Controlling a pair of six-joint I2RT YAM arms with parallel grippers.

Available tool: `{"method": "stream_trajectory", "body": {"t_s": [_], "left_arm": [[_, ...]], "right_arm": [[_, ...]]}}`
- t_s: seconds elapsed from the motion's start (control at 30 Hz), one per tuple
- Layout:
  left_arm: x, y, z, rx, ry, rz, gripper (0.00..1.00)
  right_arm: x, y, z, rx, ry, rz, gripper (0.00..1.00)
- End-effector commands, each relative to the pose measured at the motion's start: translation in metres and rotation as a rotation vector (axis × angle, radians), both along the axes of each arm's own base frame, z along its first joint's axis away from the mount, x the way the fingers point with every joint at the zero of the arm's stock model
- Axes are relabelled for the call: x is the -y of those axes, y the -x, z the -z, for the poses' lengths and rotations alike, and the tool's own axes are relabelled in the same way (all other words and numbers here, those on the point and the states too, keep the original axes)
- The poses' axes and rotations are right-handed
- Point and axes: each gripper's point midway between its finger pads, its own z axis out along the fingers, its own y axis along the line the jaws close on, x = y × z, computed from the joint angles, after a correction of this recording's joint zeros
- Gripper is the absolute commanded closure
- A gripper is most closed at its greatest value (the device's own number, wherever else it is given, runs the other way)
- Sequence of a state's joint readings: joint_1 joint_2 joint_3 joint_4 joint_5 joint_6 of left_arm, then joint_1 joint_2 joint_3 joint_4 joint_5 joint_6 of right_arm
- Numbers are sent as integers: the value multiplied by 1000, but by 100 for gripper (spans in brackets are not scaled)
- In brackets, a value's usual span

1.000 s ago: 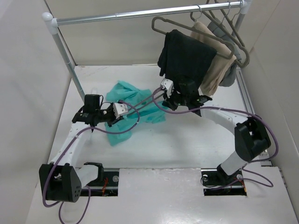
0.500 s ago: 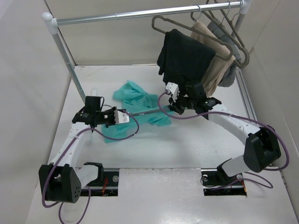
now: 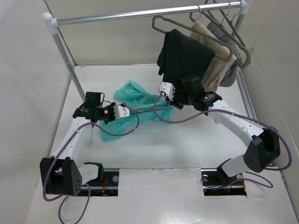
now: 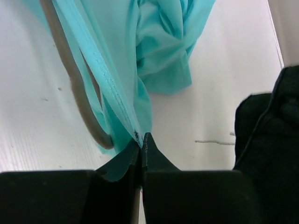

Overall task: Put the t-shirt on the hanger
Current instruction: Place tshirt on hanger

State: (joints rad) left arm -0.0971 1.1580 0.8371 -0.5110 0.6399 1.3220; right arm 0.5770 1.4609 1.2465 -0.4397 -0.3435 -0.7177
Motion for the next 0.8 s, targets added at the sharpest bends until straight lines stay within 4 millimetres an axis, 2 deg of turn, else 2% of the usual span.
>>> {"method": "stream_trajectory", "body": {"t_s": [0.0, 0.07, 0.17, 0.3, 0.37, 0.43, 0.5, 0.57, 0.6, 0.63, 0.67, 0.73, 0.77], "left_arm": [[-19, 6, -10, -89, 19, -123, 100], [-11, 9, -14, -117, 85, -108, 100], [-9, 11, -13, -128, 98, -88, 100], [-19, 6, -4, -127, 41, -109, 100], [-31, 5, 3, -106, -36, -114, 100], [-36, -9, 4, -90, -37, -199, 100], [-44, -17, 7, -92, -57, -262, 100], [-44, -24, 5, -67, -91, -273, 100], [-44, -22, 9, -72, -113, -274, 100], [-44, -23, 13, -71, -143, -260, 100], [-43, -20, 22, -82, -175, -241, 100], [-41, -15, 30, -87, -242, -207, 100], [-42, -14, 34, -101, -252, -197, 100]], "right_arm": [[70, -14, 18, 3, 156, 146, 100], [91, -15, 33, -40, 144, 182, 100], [103, -22, 34, -39, 126, 213, 100], [98, -27, 21, -12, 105, 194, 100], [98, -28, 20, -17, 108, 193, 100], [96, -31, 7, 12, 94, 195, 100], [93, -28, 8, 3, 87, 170, 100], [81, -21, -2, 21, 81, 123, 100], [78, -18, 0, 15, 92, 115, 100], [67, -11, -5, 22, 101, 74, 100], [63, -11, -13, 45, 106, 60, 100], [56, -8, -16, 45, 123, 37, 100], [50, -9, -28, 75, 118, 31, 100]]}}
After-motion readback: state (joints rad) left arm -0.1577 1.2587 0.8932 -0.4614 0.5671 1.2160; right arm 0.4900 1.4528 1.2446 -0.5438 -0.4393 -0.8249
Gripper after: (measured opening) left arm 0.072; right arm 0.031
